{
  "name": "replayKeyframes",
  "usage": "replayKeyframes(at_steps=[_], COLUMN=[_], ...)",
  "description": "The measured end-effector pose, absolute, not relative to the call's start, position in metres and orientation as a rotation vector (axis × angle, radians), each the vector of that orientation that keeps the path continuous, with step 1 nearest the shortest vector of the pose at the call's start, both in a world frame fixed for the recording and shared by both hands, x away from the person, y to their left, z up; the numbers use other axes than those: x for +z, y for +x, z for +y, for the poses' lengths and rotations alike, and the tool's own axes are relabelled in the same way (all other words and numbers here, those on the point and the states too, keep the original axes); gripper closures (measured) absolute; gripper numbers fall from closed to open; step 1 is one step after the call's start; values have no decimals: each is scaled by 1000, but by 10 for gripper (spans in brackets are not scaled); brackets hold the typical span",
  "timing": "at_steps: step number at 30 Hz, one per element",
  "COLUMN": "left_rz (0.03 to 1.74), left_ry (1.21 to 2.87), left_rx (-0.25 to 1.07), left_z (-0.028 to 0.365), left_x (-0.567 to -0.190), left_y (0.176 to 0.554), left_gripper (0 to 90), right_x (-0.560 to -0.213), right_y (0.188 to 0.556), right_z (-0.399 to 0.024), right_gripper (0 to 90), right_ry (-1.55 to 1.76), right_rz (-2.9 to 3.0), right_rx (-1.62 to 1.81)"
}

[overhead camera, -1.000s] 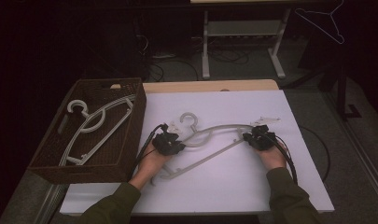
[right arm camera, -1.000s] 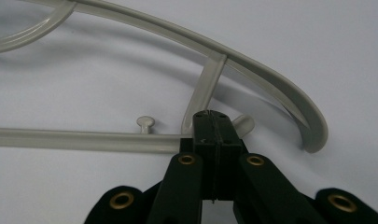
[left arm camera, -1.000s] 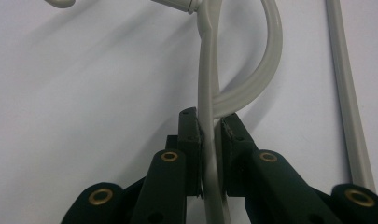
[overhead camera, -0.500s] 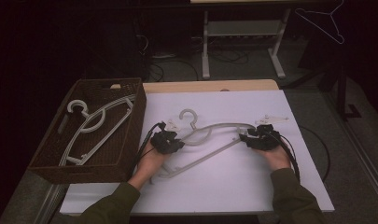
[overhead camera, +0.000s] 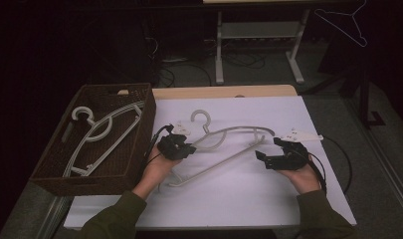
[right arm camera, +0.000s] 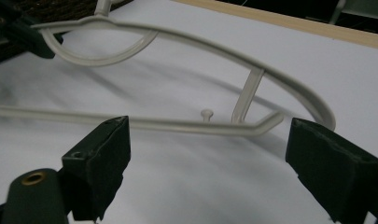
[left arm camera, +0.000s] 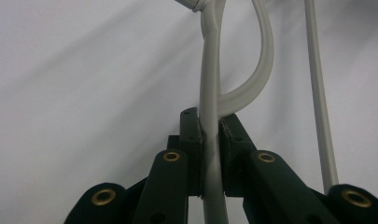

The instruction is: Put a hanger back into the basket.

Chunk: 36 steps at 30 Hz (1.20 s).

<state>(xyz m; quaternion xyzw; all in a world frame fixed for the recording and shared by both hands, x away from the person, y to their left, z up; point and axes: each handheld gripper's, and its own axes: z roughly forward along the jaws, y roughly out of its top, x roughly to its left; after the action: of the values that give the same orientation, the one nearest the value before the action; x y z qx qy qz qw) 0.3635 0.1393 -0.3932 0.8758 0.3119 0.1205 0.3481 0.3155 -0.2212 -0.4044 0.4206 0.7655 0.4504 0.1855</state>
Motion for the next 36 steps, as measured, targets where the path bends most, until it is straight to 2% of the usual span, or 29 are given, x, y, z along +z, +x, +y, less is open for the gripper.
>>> replayKeyframes(at_steps=[17, 36], left_rz=[823, 870], left_ry=[2240, 2189], left_rx=[374, 429], left_z=[158, 215], left_x=[-331, -286], left_y=[364, 367], left_gripper=[821, 822], right_x=[-404, -408], right_y=[287, 283], right_z=[-228, -230], right_gripper=[133, 133], right_ry=[1147, 1165], right_rz=[2158, 2169], right_rx=[1308, 1297])
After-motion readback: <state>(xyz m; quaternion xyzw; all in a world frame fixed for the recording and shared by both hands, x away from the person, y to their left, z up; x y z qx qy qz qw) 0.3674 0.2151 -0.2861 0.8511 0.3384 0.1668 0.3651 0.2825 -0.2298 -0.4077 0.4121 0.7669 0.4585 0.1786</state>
